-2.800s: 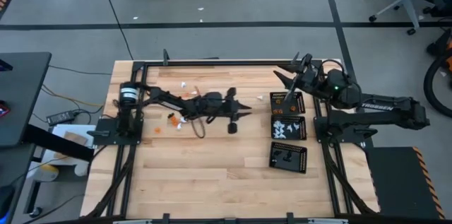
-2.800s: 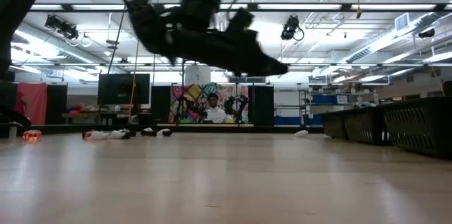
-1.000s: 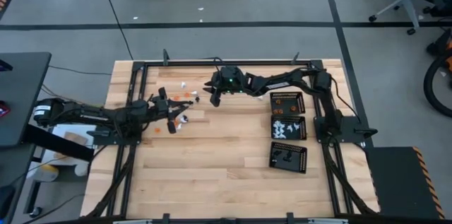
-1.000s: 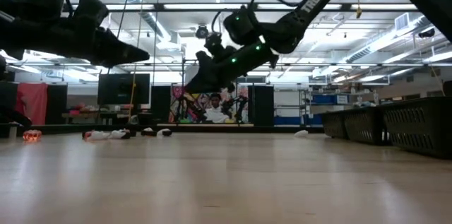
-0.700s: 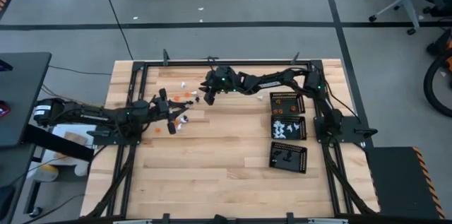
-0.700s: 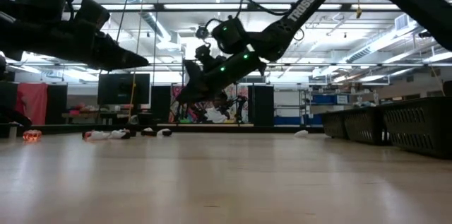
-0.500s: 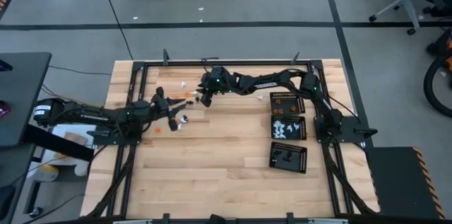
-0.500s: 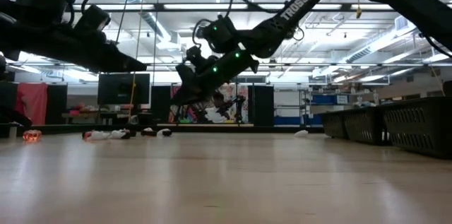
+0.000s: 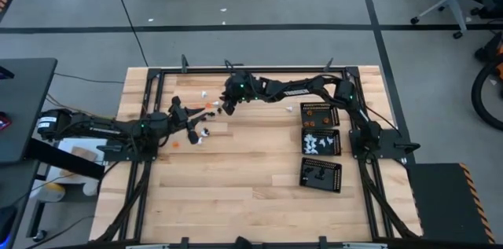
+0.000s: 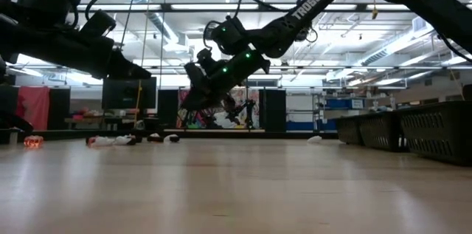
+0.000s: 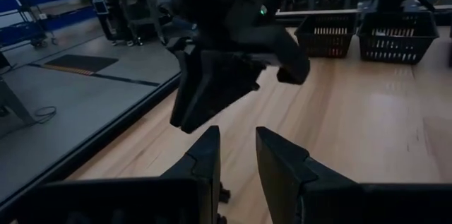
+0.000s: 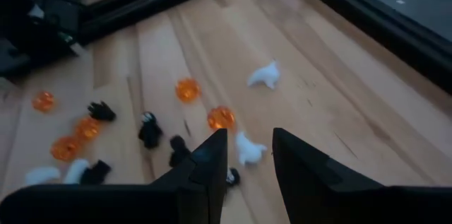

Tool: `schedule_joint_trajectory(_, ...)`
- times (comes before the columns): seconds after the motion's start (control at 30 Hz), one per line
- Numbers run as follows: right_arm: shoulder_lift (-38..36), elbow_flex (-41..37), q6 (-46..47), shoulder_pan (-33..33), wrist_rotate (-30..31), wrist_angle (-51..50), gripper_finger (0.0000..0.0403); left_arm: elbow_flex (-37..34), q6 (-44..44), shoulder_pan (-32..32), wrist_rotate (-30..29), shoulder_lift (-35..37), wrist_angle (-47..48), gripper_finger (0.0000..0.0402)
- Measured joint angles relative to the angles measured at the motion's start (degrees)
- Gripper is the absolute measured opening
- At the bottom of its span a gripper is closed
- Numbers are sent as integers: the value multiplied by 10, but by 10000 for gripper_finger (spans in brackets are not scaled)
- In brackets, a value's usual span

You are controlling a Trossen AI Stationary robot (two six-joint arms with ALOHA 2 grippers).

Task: Sort Halloween decoration
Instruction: Put the black skeleton toy into the bottom bin

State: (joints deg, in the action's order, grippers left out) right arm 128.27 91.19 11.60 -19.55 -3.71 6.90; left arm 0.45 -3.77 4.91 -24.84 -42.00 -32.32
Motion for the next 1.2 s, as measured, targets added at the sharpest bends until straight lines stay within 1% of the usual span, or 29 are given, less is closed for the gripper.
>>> schedule_joint_trajectory(0.17,0,43,-32,12,-2,-55,119,0,1,0,0,0,0,77)
schedule_joint_trajectory(0.37,-1,109,-86,12,-12,-199,127,0,15,0,0,0,-5,77)
schedule_joint_trajectory(0.5,0,110,-98,15,-15,-212,146,4,23,0,0,0,0,77)
schedule_joint_trajectory(0.6,0,107,-102,27,-10,-195,163,6,30,0,0,0,0,77)
schedule_joint_trajectory(0.8,0,59,-80,46,9,-92,192,7,44,0,0,0,-5,77)
schedule_joint_trajectory(0.9,0,42,-64,58,27,-59,195,7,56,0,0,0,-1,77)
schedule_joint_trajectory(1.07,0,11,-51,94,20,22,194,7,62,0,10,0,0,77)
schedule_joint_trajectory(1.13,12,3,-53,108,26,58,194,7,64,0,17,0,0,77)
schedule_joint_trajectory(1.2,29,3,-52,117,22,62,194,7,63,-1,18,0,0,77)
